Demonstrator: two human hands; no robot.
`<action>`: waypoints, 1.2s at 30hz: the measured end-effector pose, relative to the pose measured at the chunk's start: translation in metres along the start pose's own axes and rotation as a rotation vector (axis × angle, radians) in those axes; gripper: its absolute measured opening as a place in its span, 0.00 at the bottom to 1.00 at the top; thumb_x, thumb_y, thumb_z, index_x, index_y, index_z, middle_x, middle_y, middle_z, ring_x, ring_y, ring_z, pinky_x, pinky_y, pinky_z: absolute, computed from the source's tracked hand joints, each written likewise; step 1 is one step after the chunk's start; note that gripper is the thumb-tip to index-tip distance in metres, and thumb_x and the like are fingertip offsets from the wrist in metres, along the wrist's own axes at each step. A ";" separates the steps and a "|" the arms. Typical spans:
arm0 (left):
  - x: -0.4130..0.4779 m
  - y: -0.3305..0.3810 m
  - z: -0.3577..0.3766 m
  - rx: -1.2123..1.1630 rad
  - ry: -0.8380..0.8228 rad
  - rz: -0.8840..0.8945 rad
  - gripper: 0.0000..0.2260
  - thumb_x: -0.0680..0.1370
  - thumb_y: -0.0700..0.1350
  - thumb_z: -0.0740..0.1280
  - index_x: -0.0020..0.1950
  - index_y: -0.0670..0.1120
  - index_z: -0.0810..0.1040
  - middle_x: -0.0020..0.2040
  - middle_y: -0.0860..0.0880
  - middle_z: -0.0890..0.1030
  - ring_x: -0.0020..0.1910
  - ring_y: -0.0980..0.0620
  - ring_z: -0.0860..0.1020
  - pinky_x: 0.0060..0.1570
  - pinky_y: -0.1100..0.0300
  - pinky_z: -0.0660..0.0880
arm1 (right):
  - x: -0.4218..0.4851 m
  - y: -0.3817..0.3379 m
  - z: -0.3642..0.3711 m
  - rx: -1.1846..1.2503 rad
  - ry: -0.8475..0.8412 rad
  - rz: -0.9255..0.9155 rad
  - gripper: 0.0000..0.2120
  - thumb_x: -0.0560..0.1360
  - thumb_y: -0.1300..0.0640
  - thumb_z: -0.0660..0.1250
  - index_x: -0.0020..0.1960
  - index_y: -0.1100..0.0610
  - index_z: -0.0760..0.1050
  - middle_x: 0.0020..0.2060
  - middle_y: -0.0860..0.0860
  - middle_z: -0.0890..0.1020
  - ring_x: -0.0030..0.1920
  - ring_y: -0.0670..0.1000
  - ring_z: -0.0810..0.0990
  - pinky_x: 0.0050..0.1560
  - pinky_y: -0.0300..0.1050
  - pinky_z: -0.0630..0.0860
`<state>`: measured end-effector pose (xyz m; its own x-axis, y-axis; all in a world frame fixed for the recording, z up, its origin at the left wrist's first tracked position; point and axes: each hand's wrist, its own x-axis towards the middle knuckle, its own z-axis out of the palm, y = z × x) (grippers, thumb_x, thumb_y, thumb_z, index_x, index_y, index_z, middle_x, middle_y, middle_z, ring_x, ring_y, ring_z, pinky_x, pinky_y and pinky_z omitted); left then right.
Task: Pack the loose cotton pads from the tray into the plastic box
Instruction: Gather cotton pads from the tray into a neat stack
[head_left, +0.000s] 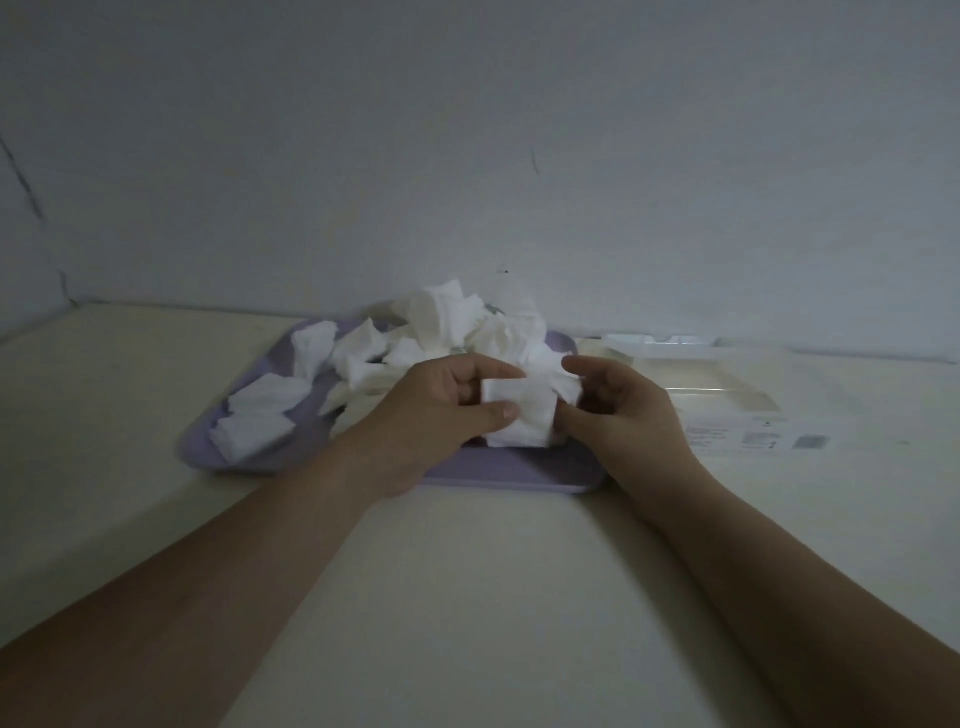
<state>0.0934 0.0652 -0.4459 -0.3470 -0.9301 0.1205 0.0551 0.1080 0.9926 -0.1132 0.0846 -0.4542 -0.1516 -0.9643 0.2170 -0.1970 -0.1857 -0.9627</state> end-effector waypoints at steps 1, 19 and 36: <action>0.000 0.000 0.000 0.014 0.017 0.006 0.15 0.76 0.31 0.73 0.61 0.41 0.81 0.55 0.41 0.87 0.57 0.43 0.85 0.58 0.52 0.82 | -0.001 0.000 0.001 -0.001 -0.018 0.003 0.22 0.70 0.61 0.79 0.63 0.55 0.81 0.49 0.49 0.88 0.51 0.47 0.87 0.58 0.48 0.83; -0.001 -0.001 0.007 0.226 0.203 0.140 0.15 0.69 0.35 0.78 0.51 0.50 0.83 0.44 0.47 0.82 0.39 0.45 0.79 0.46 0.52 0.81 | -0.005 0.000 0.003 -0.301 -0.130 -0.228 0.26 0.72 0.58 0.77 0.67 0.43 0.76 0.56 0.40 0.83 0.55 0.40 0.81 0.58 0.35 0.77; 0.002 -0.009 0.016 0.993 0.233 0.153 0.23 0.73 0.40 0.67 0.69 0.49 0.75 0.68 0.52 0.75 0.67 0.48 0.70 0.67 0.57 0.69 | 0.001 0.014 0.010 -0.474 -0.132 -0.433 0.17 0.83 0.53 0.62 0.71 0.48 0.76 0.57 0.49 0.75 0.56 0.41 0.75 0.61 0.27 0.68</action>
<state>0.0774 0.0685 -0.4541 -0.2056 -0.9156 0.3456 -0.7515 0.3739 0.5435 -0.1063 0.0791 -0.4689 0.1512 -0.8415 0.5187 -0.6235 -0.4884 -0.6105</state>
